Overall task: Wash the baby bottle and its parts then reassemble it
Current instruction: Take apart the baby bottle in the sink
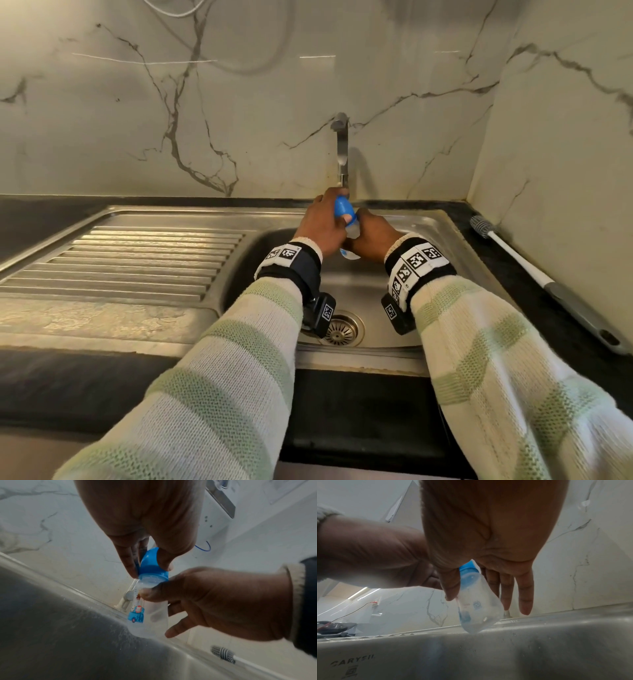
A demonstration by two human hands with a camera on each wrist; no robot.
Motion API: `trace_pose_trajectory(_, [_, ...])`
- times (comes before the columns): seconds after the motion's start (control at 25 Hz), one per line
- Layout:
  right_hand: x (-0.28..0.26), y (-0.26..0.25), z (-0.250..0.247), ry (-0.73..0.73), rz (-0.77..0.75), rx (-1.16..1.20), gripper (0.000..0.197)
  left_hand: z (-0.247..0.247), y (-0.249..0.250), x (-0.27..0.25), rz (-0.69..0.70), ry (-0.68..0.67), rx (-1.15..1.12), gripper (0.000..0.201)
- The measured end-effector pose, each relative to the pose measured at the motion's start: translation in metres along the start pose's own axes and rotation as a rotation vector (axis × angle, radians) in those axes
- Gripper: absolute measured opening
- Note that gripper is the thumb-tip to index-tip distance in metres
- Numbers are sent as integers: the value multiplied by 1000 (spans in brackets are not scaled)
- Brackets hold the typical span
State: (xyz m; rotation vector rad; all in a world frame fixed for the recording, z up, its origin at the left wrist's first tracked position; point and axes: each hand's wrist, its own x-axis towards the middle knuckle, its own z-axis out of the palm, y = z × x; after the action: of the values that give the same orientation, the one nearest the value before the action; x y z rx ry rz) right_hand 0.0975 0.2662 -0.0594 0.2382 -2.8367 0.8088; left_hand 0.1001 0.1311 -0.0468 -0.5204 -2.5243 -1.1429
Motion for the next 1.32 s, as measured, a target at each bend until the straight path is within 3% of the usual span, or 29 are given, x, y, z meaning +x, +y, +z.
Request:
trace_pose_trajectory(0.24, [-17,-4,-7,4,-41,87,29,-4,-6,-3,-107,83,-176,40])
trace_pose_trajectory(0.52, [-1,-16,-5,47,-34,-204,21,2,1,3,-105,166,-57,46])
trace_pose_trajectory(0.64, [0,1,1,15,36,-223,40,-8,-3,7,-94,226,-17,47])
trace_pose_trajectory(0.76, [-3,24,7,-26,127,-115,52,-18,-23,9,-199,258,-74,48])
trace_pose_trajectory(0.96, [-6,29,8,35,168,14,54,-12,-71,10,-378,-72,249,63])
trace_pose_trajectory(1.04, [-6,28,11,39,161,12,53,-5,-87,11,-410,-233,398,55])
trace_pose_trajectory(1.16, [-3,29,14,30,157,19,51,11,-109,14,-474,-356,526,46])
trace_pose_trajectory(1.32, [2,29,18,-23,135,15,54,38,-137,22,-454,-495,600,59])
